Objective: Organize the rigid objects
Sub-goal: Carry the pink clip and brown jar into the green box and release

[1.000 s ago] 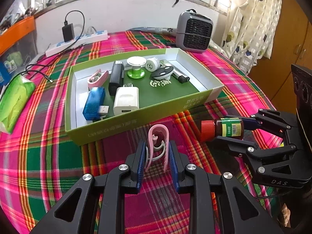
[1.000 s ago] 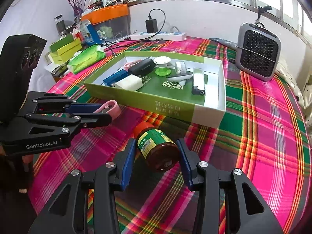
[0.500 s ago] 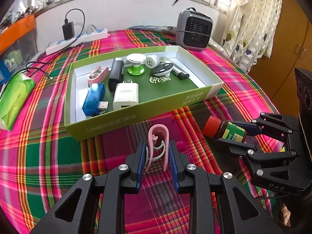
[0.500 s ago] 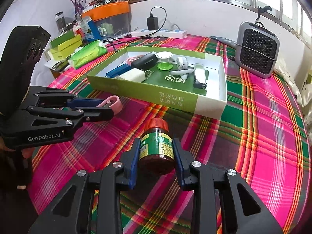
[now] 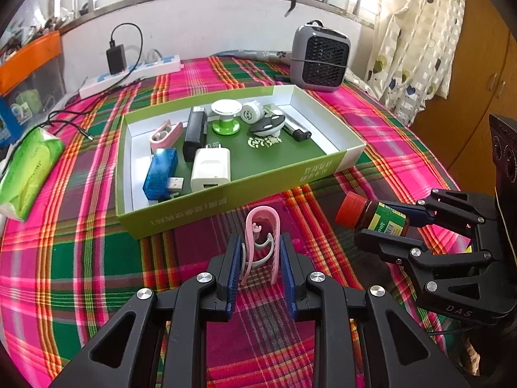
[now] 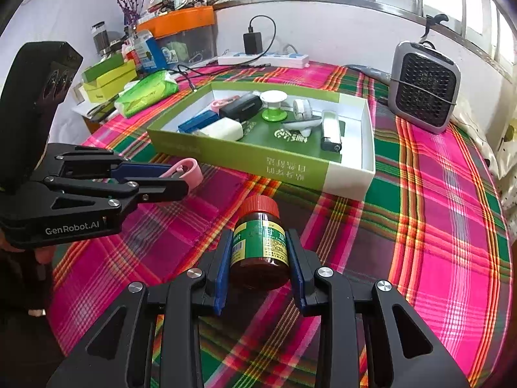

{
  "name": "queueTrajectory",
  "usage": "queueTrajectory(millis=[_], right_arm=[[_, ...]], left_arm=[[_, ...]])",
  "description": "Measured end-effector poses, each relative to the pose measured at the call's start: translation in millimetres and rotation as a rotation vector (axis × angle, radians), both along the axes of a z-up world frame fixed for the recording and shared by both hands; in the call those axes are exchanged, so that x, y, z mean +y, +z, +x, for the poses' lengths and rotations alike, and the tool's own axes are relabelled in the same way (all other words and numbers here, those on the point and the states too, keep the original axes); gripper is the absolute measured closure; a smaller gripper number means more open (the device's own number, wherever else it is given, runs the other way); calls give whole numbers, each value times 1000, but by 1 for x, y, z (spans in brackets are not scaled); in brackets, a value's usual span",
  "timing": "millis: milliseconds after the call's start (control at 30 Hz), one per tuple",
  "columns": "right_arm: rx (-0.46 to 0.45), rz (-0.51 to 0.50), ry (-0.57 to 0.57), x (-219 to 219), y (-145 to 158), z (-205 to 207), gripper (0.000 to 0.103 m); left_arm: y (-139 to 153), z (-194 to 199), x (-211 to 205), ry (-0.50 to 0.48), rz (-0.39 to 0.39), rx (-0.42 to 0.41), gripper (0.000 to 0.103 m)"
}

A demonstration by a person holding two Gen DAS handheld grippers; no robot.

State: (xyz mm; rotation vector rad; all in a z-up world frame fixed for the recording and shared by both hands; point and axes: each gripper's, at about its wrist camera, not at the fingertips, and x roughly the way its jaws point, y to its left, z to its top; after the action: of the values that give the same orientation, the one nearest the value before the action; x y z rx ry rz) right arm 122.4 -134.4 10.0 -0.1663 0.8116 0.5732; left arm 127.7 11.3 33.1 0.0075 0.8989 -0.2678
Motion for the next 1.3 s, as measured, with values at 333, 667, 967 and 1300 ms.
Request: queueTrajectory(millis=[333,667,967,1300], right_arm=[[-35,39,-15,-2,12,-3,70],[-61,72,-44,-5,23,9,70],[-77,84,-57,-4,30,30,70],[-57,85,-62,-2,28,52,70]], left_arm=[[16,2,1,8,5,-39,80],[28,22,-1,10,6,-69,80],[32,47,-3,10,-3,-73,80],[26,79,0,24,-18,-48,80]])
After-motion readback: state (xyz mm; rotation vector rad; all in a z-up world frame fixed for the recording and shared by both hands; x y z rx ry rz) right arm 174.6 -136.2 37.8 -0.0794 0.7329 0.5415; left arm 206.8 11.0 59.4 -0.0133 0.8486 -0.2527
